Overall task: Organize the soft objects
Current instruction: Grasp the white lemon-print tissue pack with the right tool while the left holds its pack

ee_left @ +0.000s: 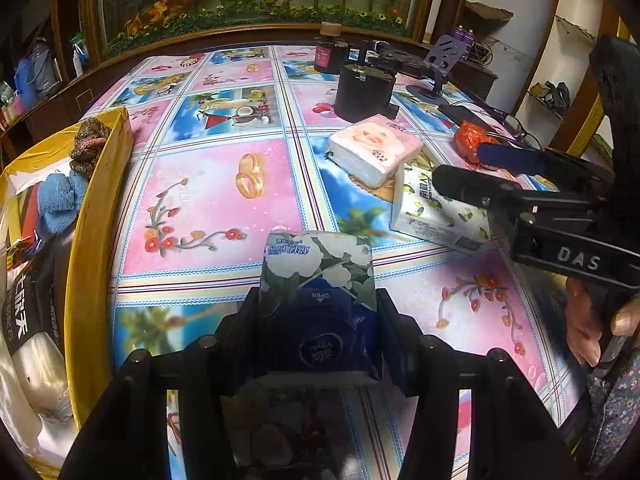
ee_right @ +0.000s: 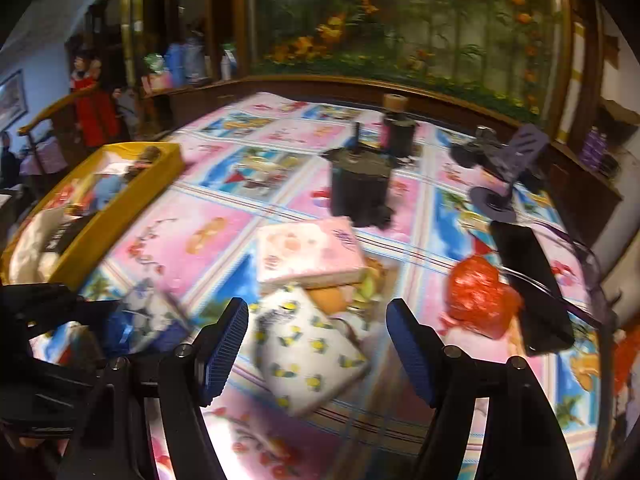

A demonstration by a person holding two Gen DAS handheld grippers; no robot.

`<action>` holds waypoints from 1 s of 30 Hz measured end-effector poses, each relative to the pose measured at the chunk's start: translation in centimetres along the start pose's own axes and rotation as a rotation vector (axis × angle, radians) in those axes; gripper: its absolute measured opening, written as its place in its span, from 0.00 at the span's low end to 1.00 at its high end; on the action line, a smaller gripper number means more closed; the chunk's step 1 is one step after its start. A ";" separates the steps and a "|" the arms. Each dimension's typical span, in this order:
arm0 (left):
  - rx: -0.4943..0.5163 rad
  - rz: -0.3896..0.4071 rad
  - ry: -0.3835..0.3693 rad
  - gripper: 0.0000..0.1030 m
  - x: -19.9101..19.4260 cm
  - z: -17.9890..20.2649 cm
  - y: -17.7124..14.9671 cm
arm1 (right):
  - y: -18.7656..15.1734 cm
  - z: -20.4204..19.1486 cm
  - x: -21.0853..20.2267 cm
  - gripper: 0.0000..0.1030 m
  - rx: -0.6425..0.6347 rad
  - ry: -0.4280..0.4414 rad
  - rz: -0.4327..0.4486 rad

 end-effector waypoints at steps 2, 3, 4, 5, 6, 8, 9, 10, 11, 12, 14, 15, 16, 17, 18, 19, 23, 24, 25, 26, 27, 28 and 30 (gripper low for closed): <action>0.002 0.001 0.002 0.51 0.0 0.0 0.0 | -0.5 -0.5 1.0 0.74 -0.013 0.052 -0.048; 0.001 0.001 0.001 0.51 0.0 0.1 -0.1 | -1.0 -0.7 1.7 0.74 -0.032 0.057 -0.084; -0.001 0.002 0.001 0.51 -0.1 0.1 -0.1 | -1.5 -0.9 2.4 0.73 -0.050 0.041 -0.114; -0.001 0.003 0.000 0.51 -0.2 0.1 -0.2 | -1.9 -1.0 2.7 0.73 -0.064 0.031 -0.131; -0.001 0.004 0.001 0.51 -0.2 0.1 -0.2 | -2.0 -1.1 2.7 0.71 -0.070 0.025 -0.131; 0.000 0.005 0.005 0.51 -0.3 0.1 -0.2 | -2.0 -0.8 2.3 0.64 -0.039 0.047 -0.117; 0.000 0.005 0.006 0.51 -0.4 0.1 -0.3 | -1.9 -0.7 2.2 0.61 -0.027 0.049 -0.110; 0.000 0.006 0.007 0.51 -0.4 0.1 -0.2 | -1.8 -0.5 2.1 0.59 -0.019 0.042 -0.102; 0.001 0.005 0.007 0.51 -0.4 0.0 -0.3 | -1.7 -0.3 2.0 0.59 -0.009 0.037 -0.095; -0.001 0.006 0.007 0.51 -0.4 0.0 -0.3 | -1.6 -0.1 1.8 0.59 0.001 0.036 -0.089; -0.023 0.011 0.001 0.50 -0.4 -0.3 -0.2 | -1.2 0.1 1.3 0.58 0.024 0.037 -0.058; -0.034 0.013 -0.004 0.50 -0.5 -0.4 -0.2 | -0.9 0.2 1.0 0.58 0.036 0.041 -0.037; -0.039 0.014 -0.005 0.50 -0.5 -0.4 -0.2 | -0.5 0.3 0.6 0.58 0.050 0.045 -0.015; -0.041 0.015 -0.006 0.50 -0.5 -0.4 -0.1 | -0.3 0.5 0.3 0.58 0.063 0.043 0.000; -0.054 0.018 -0.016 0.50 -0.5 -0.4 -0.1 | 0.0 0.7 0.1 0.58 0.077 0.034 0.013; -0.077 0.022 -0.039 0.50 -0.4 -0.4 0.0 | 0.2 1.0 0.0 0.58 0.095 0.022 0.026; -0.106 0.054 -0.060 0.50 -0.3 -0.2 0.9 | 1.2 2.3 -1.1 0.58 0.197 -0.015 0.092; -0.101 0.068 -0.051 0.50 -0.4 -0.2 1.2 | 1.5 2.5 -1.3 0.58 0.223 -0.026 0.111; -0.092 0.086 -0.037 0.50 -0.4 -0.1 1.6 | 1.8 2.8 -1.6 0.58 0.256 -0.037 0.130; -0.084 0.101 -0.025 0.50 -0.5 -0.1 1.9 | 2.0 3.0 -1.7 0.58 0.281 -0.042 0.141; -0.073 0.119 -0.010 0.50 -0.4 -0.1 2.2 | 2.2 3.1 -1.8 0.58 0.303 -0.053 0.151; -0.063 0.130 0.006 0.50 -0.3 -0.2 2.4 | 2.4 3.2 -1.8 0.58 0.322 -0.072 0.162; -0.062 0.131 0.014 0.50 0.1 -0.3 2.9 | 2.7 3.2 -1.7 0.58 0.349 -0.103 0.172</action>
Point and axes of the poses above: each gripper's, at about its wrist camera, not at the fingertips, and x roughly the way its jaws point, z to its right, y to its top, the point moved 4 cm from there along x, roughly the way its jaws point, and after that the axes turned 15 degrees about z, right-handed, at the moved point
